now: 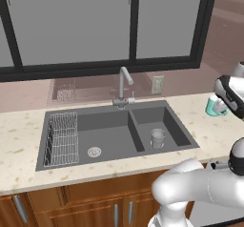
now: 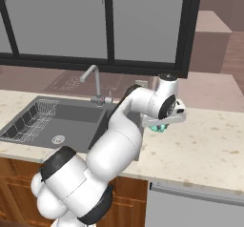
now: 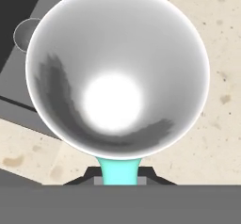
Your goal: Move any existing items from the left basin to the right basin for drying. Then move the mug from the counter to the left basin of the sink for washing.
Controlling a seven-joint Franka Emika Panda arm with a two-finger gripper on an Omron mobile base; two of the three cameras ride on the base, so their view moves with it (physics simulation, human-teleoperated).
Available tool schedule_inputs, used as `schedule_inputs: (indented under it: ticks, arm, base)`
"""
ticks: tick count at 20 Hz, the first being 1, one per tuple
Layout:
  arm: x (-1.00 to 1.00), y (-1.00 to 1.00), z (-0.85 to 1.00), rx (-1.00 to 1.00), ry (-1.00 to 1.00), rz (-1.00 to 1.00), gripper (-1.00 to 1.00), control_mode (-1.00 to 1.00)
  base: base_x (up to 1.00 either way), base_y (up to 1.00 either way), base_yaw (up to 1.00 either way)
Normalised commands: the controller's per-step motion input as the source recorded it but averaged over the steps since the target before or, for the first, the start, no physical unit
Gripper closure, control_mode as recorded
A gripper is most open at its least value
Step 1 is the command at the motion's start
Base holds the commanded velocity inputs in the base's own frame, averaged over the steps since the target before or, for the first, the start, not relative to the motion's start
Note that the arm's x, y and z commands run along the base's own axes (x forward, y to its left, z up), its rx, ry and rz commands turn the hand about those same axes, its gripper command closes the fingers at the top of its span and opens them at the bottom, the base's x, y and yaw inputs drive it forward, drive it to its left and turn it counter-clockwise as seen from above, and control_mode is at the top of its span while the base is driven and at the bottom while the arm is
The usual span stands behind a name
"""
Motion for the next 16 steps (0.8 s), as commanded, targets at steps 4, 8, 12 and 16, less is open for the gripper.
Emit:
schedule_inputs:
  ticks: [4,8,12,16]
  arm:
    - [0.0,0.67,0.21,-0.05,0.0,0.0,1.0,-1.0]
    - [0.0,0.67,0.14,-0.03,0.0,0.01,1.0,-1.0]
    - [-0.01,0.66,0.1,-0.02,0.0,0.02,1.0,-1.0]
    - [-0.04,0.65,0.1,-0.02,0.0,0.04,1.0,-1.0]
  base:
    - [0.0,0.0,0.0]
    - [0.0,0.0,0.0]
    - [0.0,0.0,0.0]
    - [0.0,0.0,0.0]
